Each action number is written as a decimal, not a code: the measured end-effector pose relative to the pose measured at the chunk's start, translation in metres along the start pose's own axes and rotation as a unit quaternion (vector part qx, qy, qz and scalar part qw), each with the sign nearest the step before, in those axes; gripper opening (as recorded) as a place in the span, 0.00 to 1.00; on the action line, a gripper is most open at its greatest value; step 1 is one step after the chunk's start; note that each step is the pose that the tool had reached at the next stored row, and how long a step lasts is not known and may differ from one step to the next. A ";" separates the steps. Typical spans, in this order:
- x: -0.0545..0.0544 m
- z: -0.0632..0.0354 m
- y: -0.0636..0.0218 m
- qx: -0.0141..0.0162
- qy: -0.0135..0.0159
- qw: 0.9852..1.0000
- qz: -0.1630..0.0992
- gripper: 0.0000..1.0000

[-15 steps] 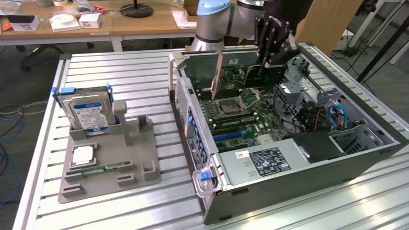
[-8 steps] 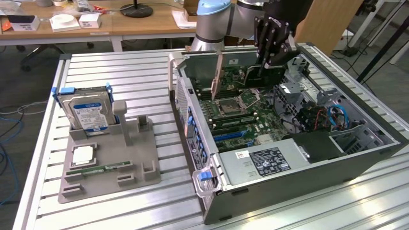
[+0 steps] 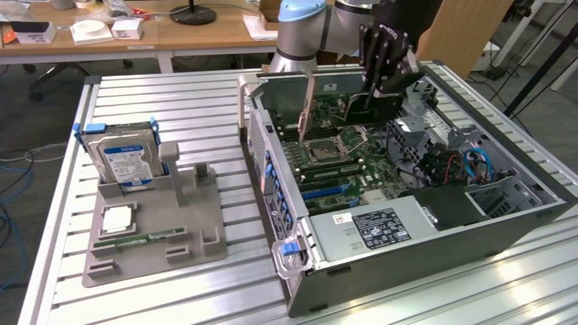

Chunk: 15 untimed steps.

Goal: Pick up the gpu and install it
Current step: 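Insert the gpu into the slot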

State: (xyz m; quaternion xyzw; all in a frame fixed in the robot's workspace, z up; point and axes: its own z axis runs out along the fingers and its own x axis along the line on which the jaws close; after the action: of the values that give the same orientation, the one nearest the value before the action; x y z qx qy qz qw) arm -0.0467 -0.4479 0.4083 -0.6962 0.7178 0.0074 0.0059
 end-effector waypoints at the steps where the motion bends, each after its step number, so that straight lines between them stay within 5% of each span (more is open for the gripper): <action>1: 0.000 0.0003 0.0000 0.000 0.000 1.000 0.000 0.26; 15: 0.000 0.0048 0.0000 0.001 0.000 1.000 0.000 0.26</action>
State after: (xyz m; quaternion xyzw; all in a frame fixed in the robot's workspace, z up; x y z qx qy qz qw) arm -0.0467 -0.4479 0.4035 -0.6962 0.7178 0.0069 0.0064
